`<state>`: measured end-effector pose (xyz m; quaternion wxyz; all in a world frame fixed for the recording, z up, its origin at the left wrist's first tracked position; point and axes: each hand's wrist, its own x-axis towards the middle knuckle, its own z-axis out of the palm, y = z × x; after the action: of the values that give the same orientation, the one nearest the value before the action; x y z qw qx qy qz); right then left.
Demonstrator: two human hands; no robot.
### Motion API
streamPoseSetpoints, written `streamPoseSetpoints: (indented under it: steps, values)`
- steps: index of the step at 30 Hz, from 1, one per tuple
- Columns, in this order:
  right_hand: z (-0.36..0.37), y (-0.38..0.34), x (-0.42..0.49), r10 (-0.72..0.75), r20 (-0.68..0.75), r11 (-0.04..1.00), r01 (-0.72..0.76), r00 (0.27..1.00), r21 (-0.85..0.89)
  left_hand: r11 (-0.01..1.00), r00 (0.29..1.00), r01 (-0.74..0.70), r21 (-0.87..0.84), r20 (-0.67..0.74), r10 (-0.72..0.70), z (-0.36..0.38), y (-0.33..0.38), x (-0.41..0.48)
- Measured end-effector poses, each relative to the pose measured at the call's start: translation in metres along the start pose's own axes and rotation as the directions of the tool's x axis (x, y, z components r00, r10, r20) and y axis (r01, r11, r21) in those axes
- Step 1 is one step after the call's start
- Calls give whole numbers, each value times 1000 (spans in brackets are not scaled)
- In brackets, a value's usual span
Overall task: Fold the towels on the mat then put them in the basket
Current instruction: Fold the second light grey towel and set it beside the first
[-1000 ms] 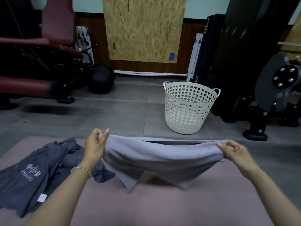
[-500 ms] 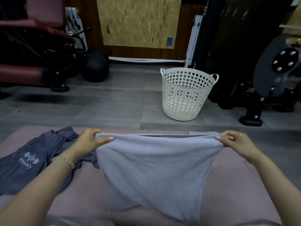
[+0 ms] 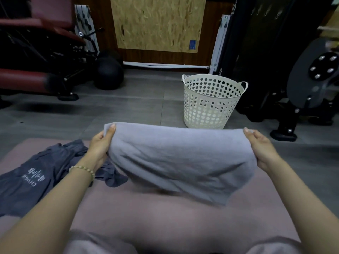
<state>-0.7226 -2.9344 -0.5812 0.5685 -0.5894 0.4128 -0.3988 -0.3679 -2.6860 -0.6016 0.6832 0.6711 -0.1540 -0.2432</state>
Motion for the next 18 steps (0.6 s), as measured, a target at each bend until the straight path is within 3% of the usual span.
streamPoseSetpoints:
  steps: [3, 7, 13, 18]
  values:
    - [-9, 7, 3, 143, 138, 989, -137, 980, -56, 991, 997, 38, 131, 59, -46, -7, -3, 10]
    - [-4, 14, 28, 135, 128, 980, -113, 983, -164, 978, 992, 85, 189, 74, -100, -6, 5, 35]
    - [30, 17, 83, 164, 23, 984, -165, 986, 64, 986, 998, 26, 163, -56, -17, 46, 15, 81]
    - [42, 0, 122, 118, -36, 983, -112, 992, 145, 983, 986, -122, 139, -97, 136, 75, 28, 119]
